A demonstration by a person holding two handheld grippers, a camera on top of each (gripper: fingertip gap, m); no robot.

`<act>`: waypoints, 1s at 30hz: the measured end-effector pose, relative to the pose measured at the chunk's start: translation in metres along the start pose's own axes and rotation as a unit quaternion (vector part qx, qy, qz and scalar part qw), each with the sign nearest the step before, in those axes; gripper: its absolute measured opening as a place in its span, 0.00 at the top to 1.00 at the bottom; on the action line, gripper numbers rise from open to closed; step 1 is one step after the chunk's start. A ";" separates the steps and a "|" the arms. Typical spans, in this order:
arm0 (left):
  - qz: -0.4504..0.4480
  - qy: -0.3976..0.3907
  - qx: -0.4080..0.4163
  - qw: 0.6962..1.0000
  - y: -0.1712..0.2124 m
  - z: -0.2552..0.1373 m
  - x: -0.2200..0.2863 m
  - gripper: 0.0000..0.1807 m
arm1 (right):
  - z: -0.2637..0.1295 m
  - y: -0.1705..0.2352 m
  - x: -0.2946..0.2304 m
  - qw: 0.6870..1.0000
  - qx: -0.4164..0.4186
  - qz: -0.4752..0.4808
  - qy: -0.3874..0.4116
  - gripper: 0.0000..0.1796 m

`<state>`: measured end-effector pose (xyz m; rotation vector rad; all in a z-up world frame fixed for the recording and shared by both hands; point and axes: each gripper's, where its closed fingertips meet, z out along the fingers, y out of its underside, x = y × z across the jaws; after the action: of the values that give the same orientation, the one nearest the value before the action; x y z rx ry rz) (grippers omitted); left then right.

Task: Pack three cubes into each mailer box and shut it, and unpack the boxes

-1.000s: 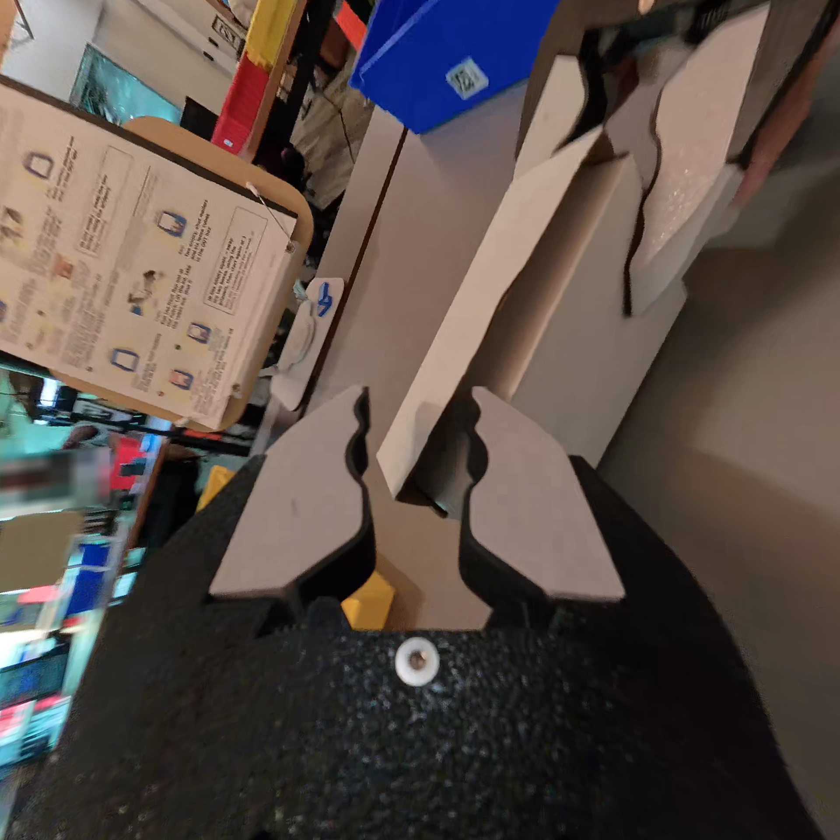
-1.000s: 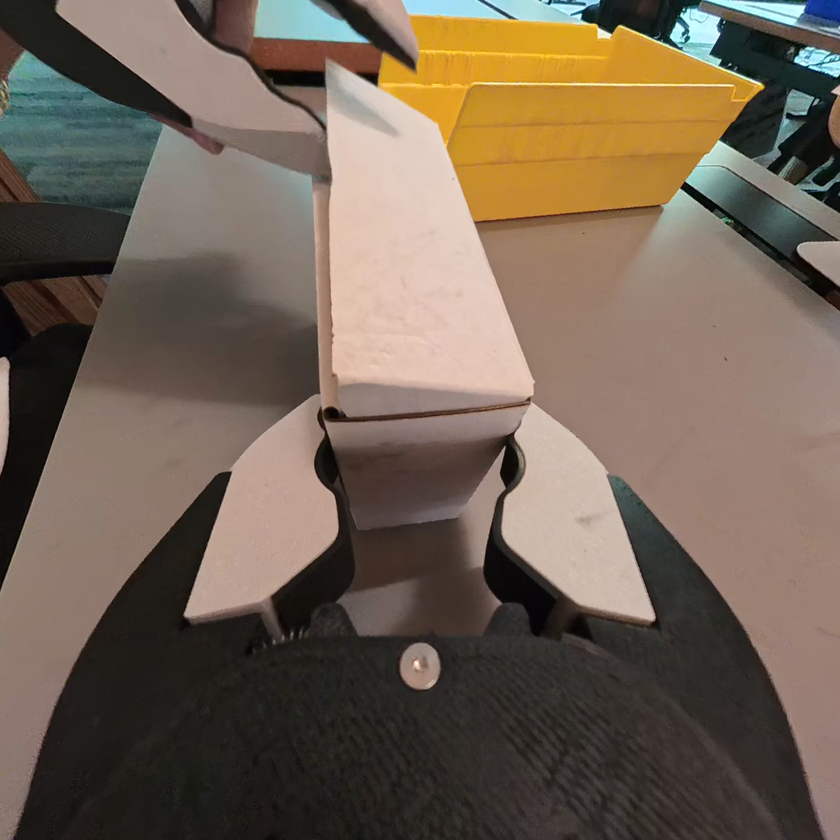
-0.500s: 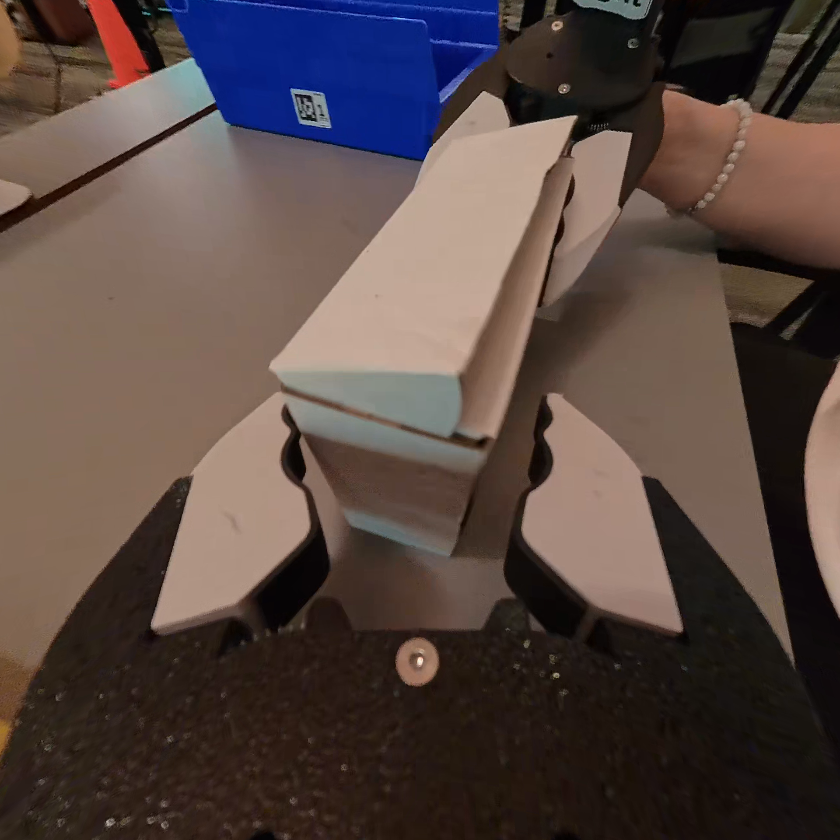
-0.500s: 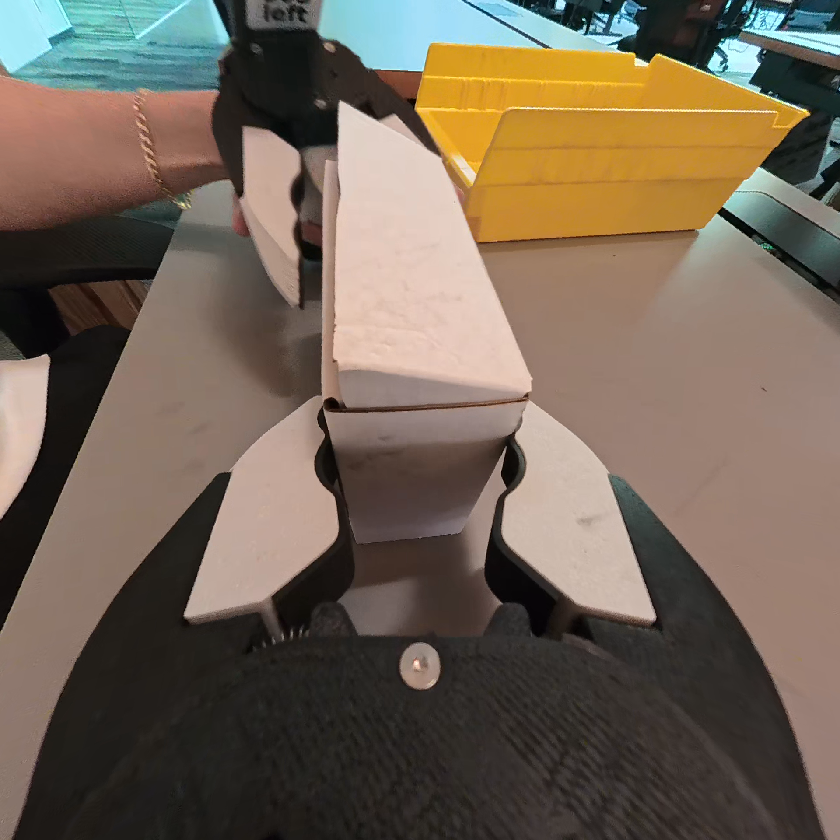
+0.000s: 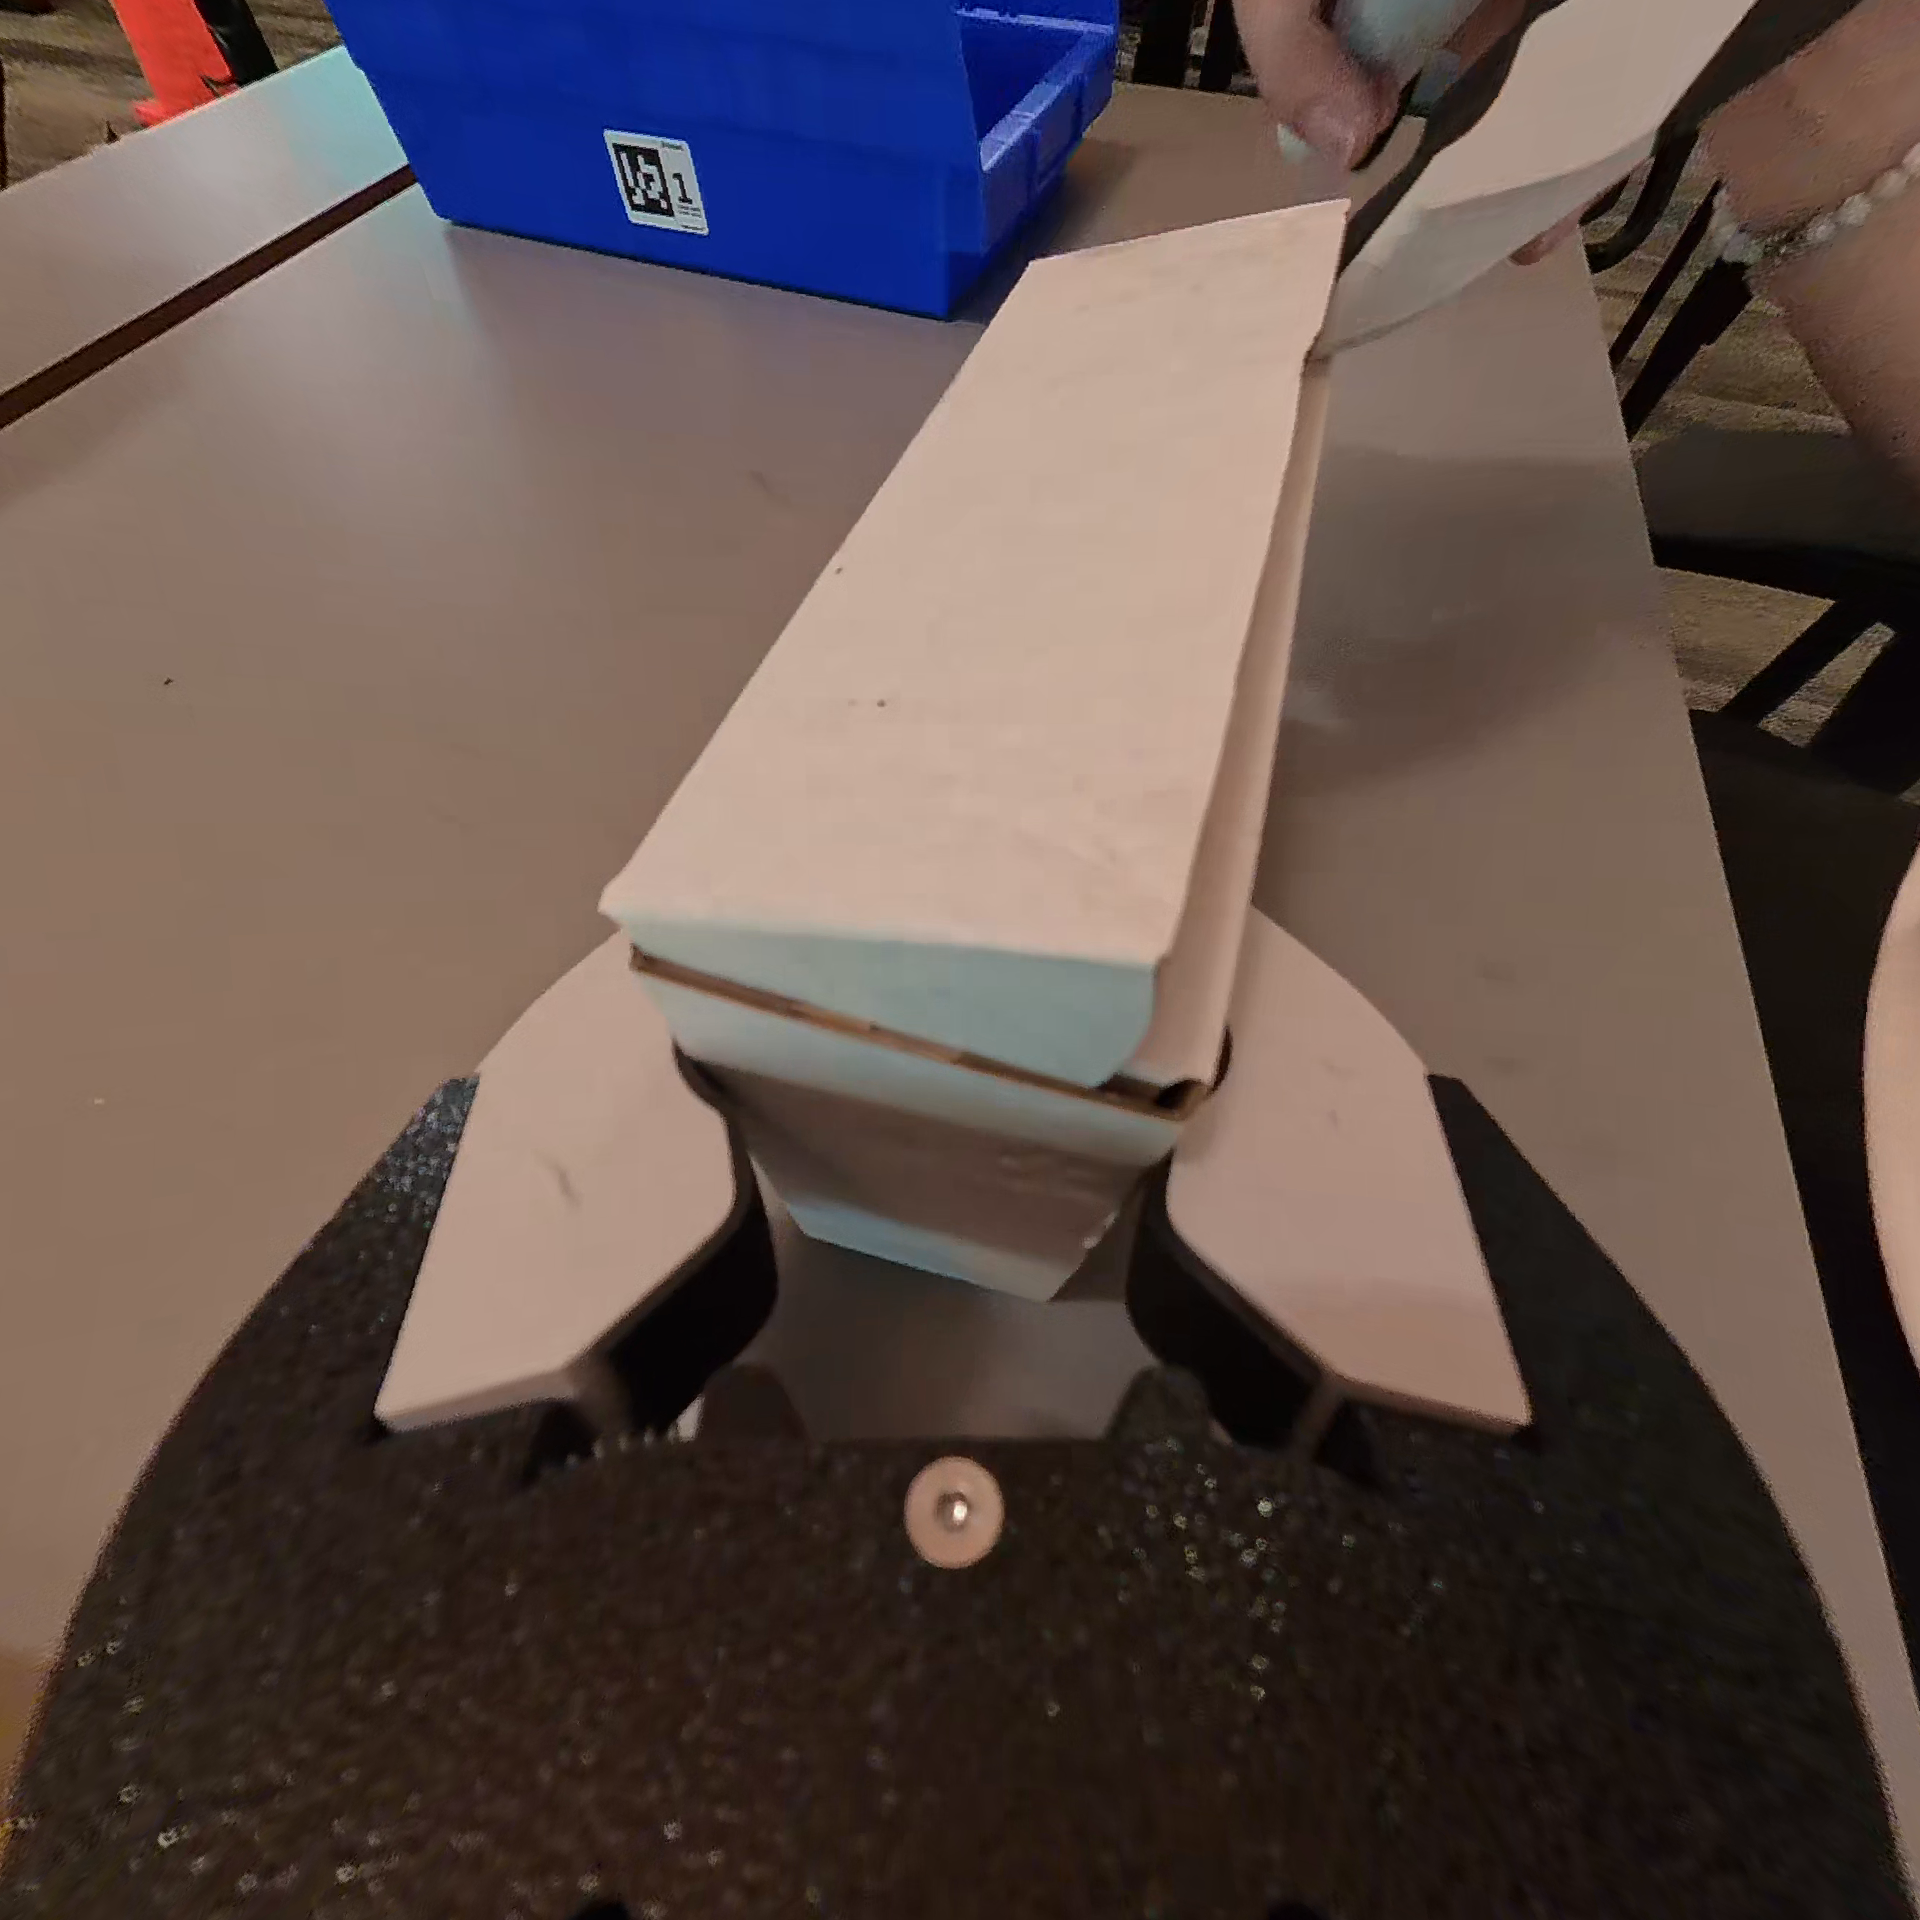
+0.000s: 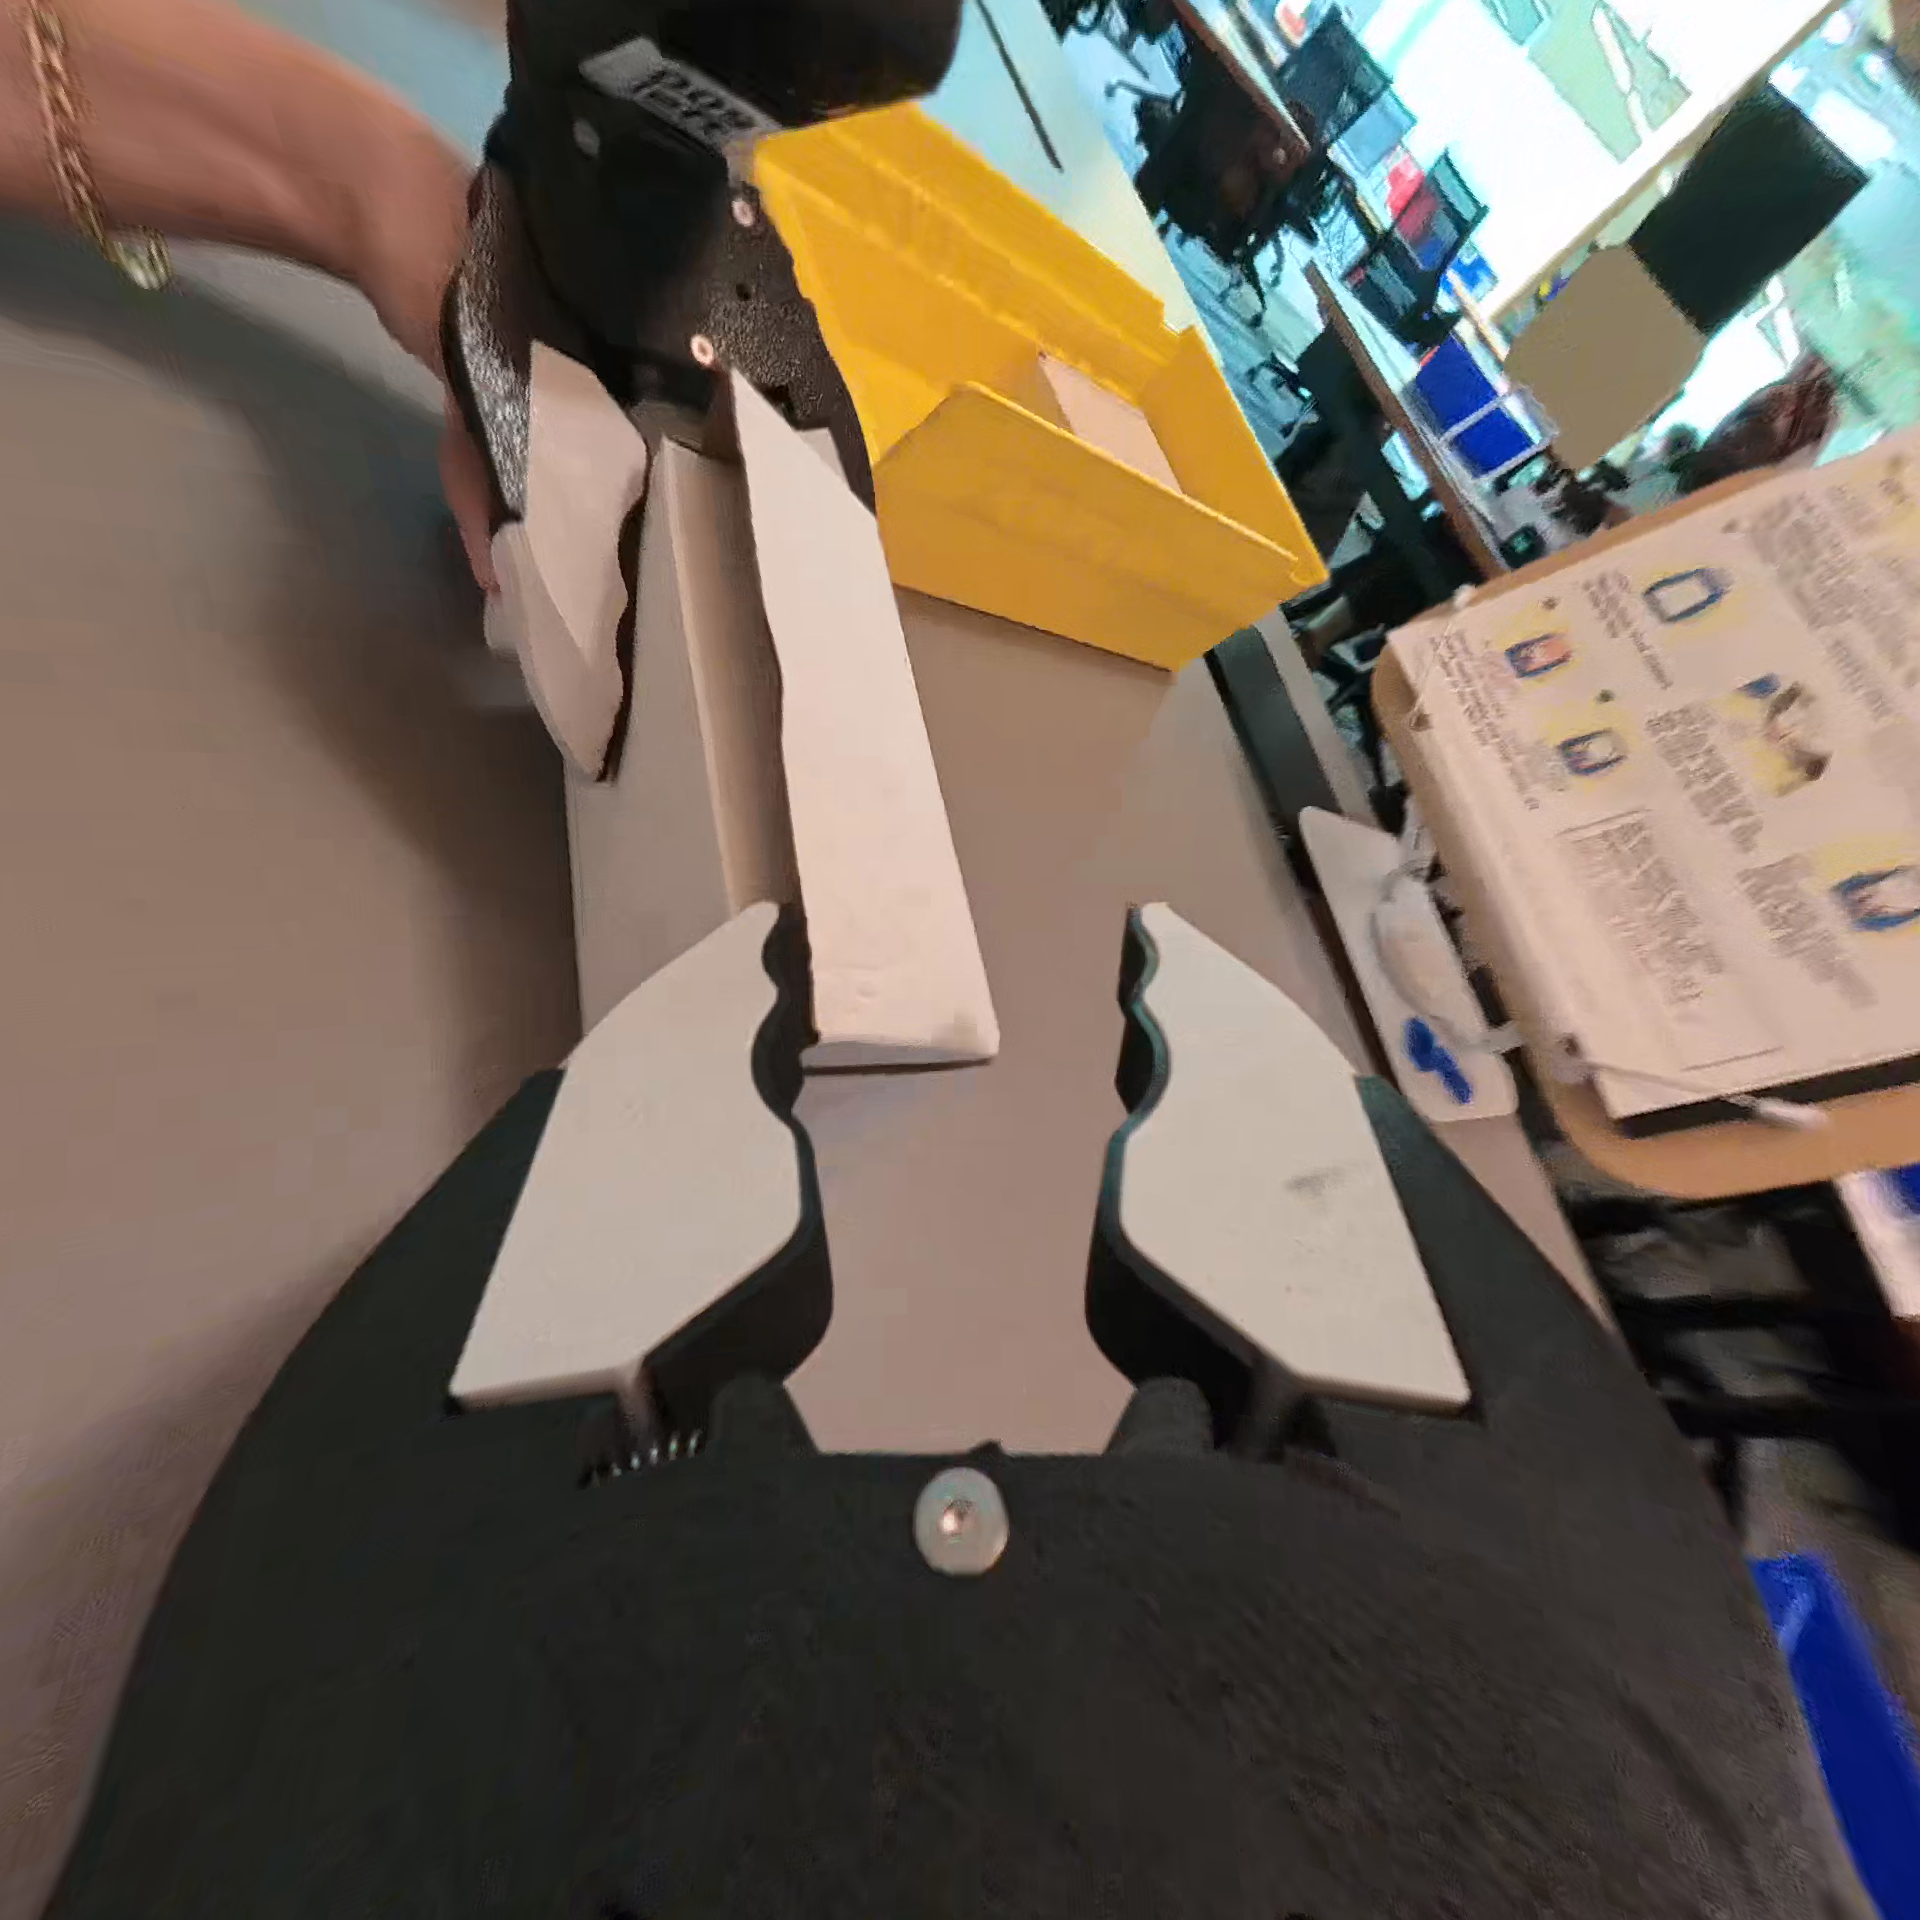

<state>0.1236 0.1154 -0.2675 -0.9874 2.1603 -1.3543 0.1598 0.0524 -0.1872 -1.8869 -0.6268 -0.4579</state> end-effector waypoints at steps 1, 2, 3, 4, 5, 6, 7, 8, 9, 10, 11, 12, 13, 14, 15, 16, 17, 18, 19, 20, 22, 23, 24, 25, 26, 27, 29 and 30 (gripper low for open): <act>0.000 -0.001 0.000 1.000 0.000 0.000 0.000 0.53 | 0.002 -0.001 -0.002 1.000 -0.009 -0.022 -0.006 0.70; 0.001 -0.001 0.000 1.000 0.000 0.000 0.000 0.53 | 0.003 -0.002 -0.006 0.999 -0.016 -0.036 -0.021 0.75; 0.001 -0.003 -0.001 1.000 0.000 0.000 0.000 0.53 | 0.004 -0.002 -0.009 0.998 -0.026 -0.051 -0.035 0.79; 0.001 -0.004 -0.001 1.000 0.000 0.000 -0.001 0.53 | 0.005 -0.001 -0.011 0.996 -0.040 -0.071 -0.045 0.83; 0.002 -0.008 -0.003 1.000 0.000 0.001 -0.001 0.53 | 0.005 0.001 -0.013 0.992 -0.059 -0.100 -0.051 0.88; 0.002 -0.013 -0.006 1.000 0.001 0.001 -0.003 0.54 | 0.006 0.004 -0.013 0.986 -0.083 -0.132 -0.053 0.94; 0.004 -0.018 -0.009 1.000 0.002 0.001 -0.004 0.54 | 0.007 0.005 -0.010 0.982 -0.104 -0.151 -0.043 0.96; 0.007 -0.020 -0.011 1.000 0.003 0.000 -0.004 0.54 | 0.008 0.004 -0.006 0.981 -0.115 -0.152 -0.035 0.97; 0.008 -0.022 -0.012 1.000 0.003 -0.001 -0.005 0.54 | 0.008 0.001 -0.004 0.985 -0.113 -0.129 -0.037 0.97; 0.008 -0.026 -0.012 1.000 0.003 -0.001 -0.006 0.54 | 0.010 -0.001 -0.001 0.990 -0.106 -0.087 -0.044 0.97; 0.005 -0.030 -0.013 0.999 0.004 -0.001 -0.007 0.54 | 0.011 -0.003 0.001 0.993 -0.099 -0.047 -0.050 0.97; 0.002 -0.035 -0.014 0.999 0.004 -0.002 -0.008 0.54 | 0.013 -0.003 0.003 0.994 -0.093 -0.024 -0.054 0.96; 0.000 -0.040 -0.016 0.999 0.004 -0.002 -0.009 0.54 | 0.014 -0.003 0.005 0.995 -0.090 -0.014 -0.052 0.96; -0.002 -0.045 -0.014 0.999 0.004 -0.002 -0.010 0.54 | 0.016 -0.002 0.006 0.995 -0.091 -0.007 -0.050 0.96; 0.001 -0.053 -0.010 0.999 0.003 -0.001 -0.012 0.54 | 0.016 0.000 0.005 0.994 -0.100 -0.004 -0.054 0.96; 0.000 -0.056 -0.011 0.998 0.003 0.000 -0.012 0.54 | 0.015 0.004 0.004 0.992 -0.115 -0.015 -0.058 0.96; 0.002 -0.054 -0.017 0.998 0.004 -0.001 -0.012 0.53 | 0.015 0.007 0.003 0.990 -0.127 -0.027 -0.058 0.96; 0.009 -0.060 -0.031 0.998 0.006 -0.004 -0.013 0.54 | 0.014 0.009 0.000 0.988 -0.135 -0.032 -0.060 0.96; 0.016 -0.085 -0.041 0.995 0.005 -0.012 -0.019 0.54 | 0.014 0.008 0.000 0.989 -0.136 -0.035 -0.052 0.96; 0.021 -0.110 -0.040 0.993 -0.001 -0.024 -0.025 0.53 | 0.013 0.008 0.001 0.988 -0.140 -0.039 -0.044 0.97; 0.036 -0.126 -0.015 0.991 -0.024 -0.054 -0.024 0.64 | 0.010 0.011 0.004 0.987 -0.149 -0.042 -0.031 0.97; 0.051 -0.137 0.003 0.989 -0.039 -0.068 -0.020 0.71 | 0.009 0.012 0.004 0.988 -0.148 -0.040 -0.027 0.97; 0.075 -0.139 0.019 0.987 -0.055 -0.078 -0.011 0.81 | 0.008 0.012 0.003 0.989 -0.143 -0.036 -0.027 0.97; 0.107 -0.129 0.031 0.985 -0.069 -0.082 0.004 0.84 | 0.008 0.011 0.003 0.989 -0.140 -0.031 -0.026 0.97; 0.147 -0.113 0.036 0.982 -0.079 -0.080 0.022 0.87 | 0.008 0.011 0.002 0.990 -0.139 -0.027 -0.023 0.97; 0.194 -0.103 0.030 0.975 -0.085 -0.072 0.038 0.90 | 0.008 0.011 0.002 0.990 -0.139 -0.023 -0.022 0.97; 0.277 -0.133 -0.024 0.951 -0.082 -0.049 0.047 0.97 | 0.007 0.011 0.000 0.990 -0.142 -0.019 -0.018 0.97; 0.313 -0.160 -0.052 0.935 -0.080 -0.038 0.044 1.00 | 0.007 0.010 -0.001 0.989 -0.143 -0.016 -0.015 0.97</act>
<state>0.0969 0.0832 -0.1775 -0.4367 2.0475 -0.7273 0.1658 0.0552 -0.1974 -2.1608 -0.6380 -0.5652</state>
